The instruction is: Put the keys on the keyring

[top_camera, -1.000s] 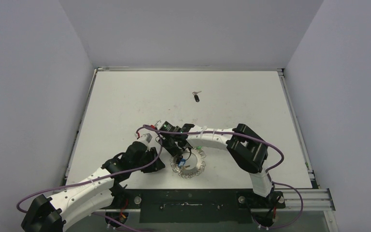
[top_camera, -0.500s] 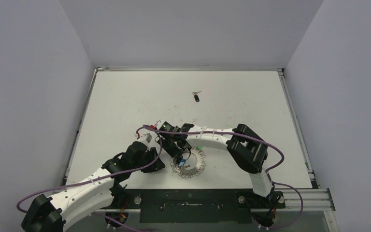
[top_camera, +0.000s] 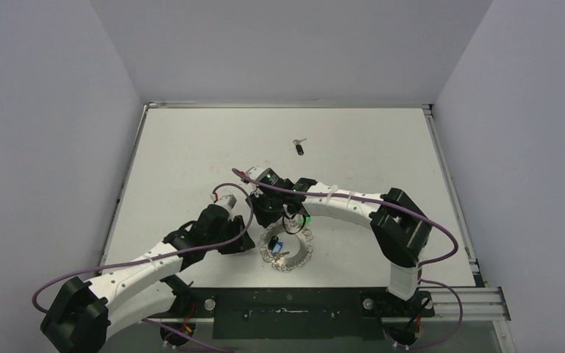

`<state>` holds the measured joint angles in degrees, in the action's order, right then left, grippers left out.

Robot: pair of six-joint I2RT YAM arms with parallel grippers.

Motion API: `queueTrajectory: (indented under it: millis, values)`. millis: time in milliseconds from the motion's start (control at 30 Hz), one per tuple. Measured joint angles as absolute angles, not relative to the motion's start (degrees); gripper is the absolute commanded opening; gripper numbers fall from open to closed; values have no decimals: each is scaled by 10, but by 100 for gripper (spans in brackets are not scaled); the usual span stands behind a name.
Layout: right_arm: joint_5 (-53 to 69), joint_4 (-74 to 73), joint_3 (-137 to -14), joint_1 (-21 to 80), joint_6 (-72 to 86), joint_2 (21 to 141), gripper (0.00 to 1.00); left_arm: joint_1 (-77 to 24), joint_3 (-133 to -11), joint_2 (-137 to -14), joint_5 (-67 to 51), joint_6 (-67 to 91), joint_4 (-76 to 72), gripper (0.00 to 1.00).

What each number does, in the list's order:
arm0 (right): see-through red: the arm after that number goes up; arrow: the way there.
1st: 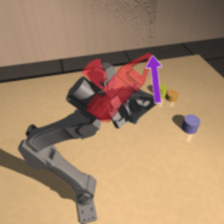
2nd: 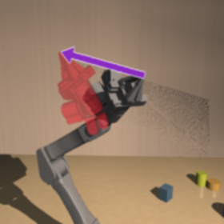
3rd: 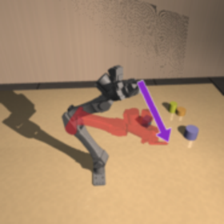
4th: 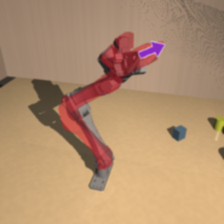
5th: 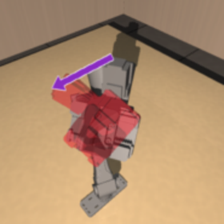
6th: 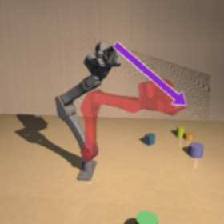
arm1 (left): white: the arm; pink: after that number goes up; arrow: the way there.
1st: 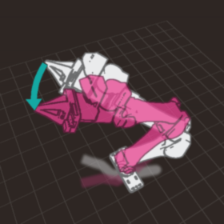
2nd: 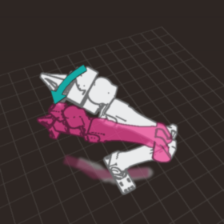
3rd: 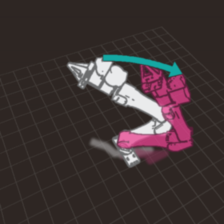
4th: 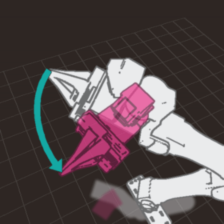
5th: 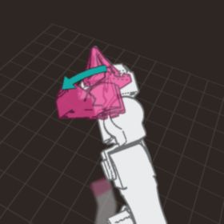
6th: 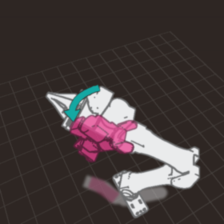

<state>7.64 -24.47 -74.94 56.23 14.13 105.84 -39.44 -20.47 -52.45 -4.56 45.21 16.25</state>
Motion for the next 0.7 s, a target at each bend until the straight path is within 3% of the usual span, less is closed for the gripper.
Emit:
queueTrajectory:
  millis: [367,700]
  values:
    - [95,-238,-738,542,144,1081,33,-344,-228,-581,-80,447,118,55]
    - [88,-250,-738,558,144,1103,30,-305,-229,-627,-117,474,59,57]
